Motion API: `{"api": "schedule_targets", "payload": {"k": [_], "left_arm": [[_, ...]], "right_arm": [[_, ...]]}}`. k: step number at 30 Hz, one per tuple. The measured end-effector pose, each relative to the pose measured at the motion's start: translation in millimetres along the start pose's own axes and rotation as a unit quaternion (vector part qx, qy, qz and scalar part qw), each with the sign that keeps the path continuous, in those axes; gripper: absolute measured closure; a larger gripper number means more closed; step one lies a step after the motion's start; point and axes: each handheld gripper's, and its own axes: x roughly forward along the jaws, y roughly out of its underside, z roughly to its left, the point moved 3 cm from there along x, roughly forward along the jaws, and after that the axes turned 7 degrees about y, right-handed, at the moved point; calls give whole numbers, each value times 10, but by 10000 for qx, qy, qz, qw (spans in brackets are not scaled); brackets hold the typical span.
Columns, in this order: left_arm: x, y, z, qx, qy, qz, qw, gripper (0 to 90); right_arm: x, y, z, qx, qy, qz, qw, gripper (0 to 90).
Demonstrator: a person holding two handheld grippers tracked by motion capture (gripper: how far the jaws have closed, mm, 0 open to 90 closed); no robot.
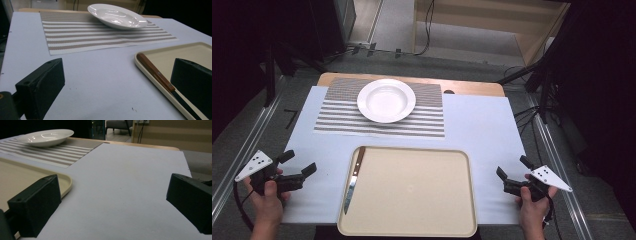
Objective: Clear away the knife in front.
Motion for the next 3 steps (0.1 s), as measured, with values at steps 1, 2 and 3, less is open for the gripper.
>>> {"api": "schedule_targets", "payload": {"k": [1,2,3], "left_arm": [[7,2,-8,23,7,10,10000,0],[12,4,-12,24,-1,26,10000,0],[20,6,-11,9,-6,35,10000,0]], "right_arm": [[1,0,1,-14,-1,3,10000,0],[2,0,2,-9,2,-7,10000,0],[1,0,3,-3,4,0,10000,0]]}}
